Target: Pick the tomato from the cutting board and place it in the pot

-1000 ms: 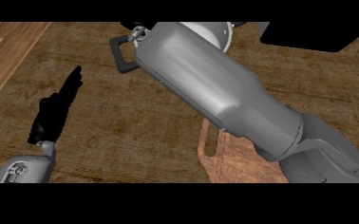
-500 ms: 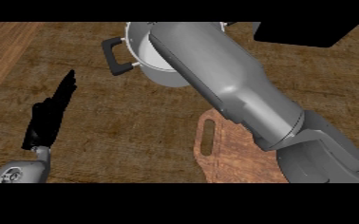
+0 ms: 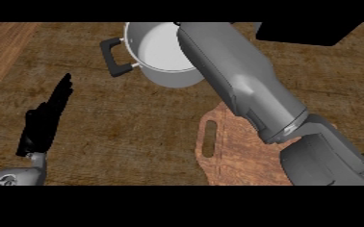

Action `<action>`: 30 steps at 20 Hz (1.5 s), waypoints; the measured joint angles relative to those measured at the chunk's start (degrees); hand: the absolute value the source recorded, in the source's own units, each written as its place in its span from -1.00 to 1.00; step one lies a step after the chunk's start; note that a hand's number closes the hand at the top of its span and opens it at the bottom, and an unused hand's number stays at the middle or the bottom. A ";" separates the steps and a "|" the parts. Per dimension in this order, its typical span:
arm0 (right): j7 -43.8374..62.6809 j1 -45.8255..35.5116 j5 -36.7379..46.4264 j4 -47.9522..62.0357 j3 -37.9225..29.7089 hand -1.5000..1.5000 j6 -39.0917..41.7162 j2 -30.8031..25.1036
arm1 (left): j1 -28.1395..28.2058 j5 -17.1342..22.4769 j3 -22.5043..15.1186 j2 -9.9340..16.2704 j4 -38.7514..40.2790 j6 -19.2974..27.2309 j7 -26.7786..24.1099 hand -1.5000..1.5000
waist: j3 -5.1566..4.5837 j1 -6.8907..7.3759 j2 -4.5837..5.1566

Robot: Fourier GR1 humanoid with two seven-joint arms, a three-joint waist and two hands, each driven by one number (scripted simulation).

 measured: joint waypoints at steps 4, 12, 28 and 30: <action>-1.85 0.98 -0.90 3.54 -2.25 -1.00 -3.11 -0.17 | -0.47 0.06 0.26 0.08 0.33 -0.23 -0.16 0.00 | 0.04 0.06 0.42; -7.71 3.44 -6.14 5.14 -9.27 -1.00 -10.27 -0.86 | -1.20 0.45 0.69 0.31 -0.18 -0.76 0.49 0.00 | 0.14 0.58 0.85; -24.14 5.87 -13.21 -2.95 -18.39 -1.00 -33.00 -0.15 | -0.11 -0.11 0.63 -0.41 -0.20 -0.48 0.39 0.00 | 0.20 -0.07 0.13; -26.17 6.33 -15.70 -4.04 -19.69 -1.00 -33.71 0.05 | 0.25 0.07 0.99 -0.36 0.21 -0.67 0.16 0.00 | 0.18 -0.53 -0.13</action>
